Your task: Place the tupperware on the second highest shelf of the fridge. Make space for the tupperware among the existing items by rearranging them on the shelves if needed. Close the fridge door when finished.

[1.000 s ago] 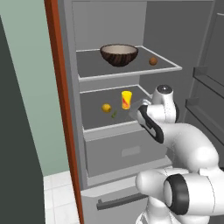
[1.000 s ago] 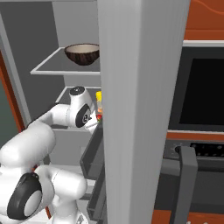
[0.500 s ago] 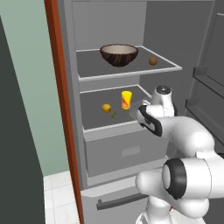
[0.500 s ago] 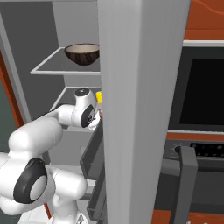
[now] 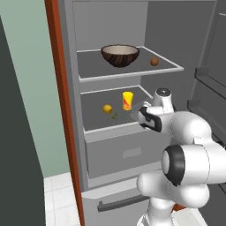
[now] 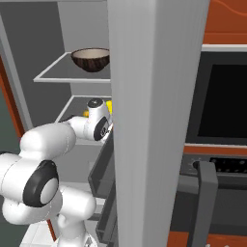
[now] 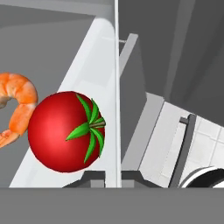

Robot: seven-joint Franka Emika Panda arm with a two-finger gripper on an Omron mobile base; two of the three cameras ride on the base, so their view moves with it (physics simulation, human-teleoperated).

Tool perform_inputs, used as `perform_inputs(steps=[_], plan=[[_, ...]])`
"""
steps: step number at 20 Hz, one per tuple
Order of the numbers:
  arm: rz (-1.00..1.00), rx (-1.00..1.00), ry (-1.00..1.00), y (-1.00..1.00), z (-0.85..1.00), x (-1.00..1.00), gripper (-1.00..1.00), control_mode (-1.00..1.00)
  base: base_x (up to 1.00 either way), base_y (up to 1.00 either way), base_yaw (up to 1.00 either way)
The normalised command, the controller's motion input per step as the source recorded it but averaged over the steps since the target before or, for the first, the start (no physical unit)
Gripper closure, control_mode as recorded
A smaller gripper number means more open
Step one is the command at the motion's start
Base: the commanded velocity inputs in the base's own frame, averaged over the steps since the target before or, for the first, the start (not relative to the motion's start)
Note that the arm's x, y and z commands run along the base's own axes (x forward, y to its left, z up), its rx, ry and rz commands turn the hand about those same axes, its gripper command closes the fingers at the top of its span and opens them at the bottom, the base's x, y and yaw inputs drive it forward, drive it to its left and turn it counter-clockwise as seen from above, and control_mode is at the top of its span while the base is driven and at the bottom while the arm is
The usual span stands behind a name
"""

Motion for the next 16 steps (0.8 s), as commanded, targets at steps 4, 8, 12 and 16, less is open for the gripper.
perform_inputs(steps=[4, 8, 12, 16], plan=[[0.0, 0.0, 0.0, -0.06, -0.07, 0.22, 1.0, -1.0, 0.0, 0.0, 0.0], [0.01, 0.0, 0.0, 0.0, -0.04, 0.14, 1.0, -1.0, 0.0, 0.0, 0.0], [0.05, 0.0, 0.0, -0.03, -0.02, 0.15, 1.0, -1.0, 0.0, 0.0, 0.0], [0.07, 0.0, 0.0, -0.12, -0.03, 0.18, 1.0, -1.0, 0.0, 0.0, 0.0]])
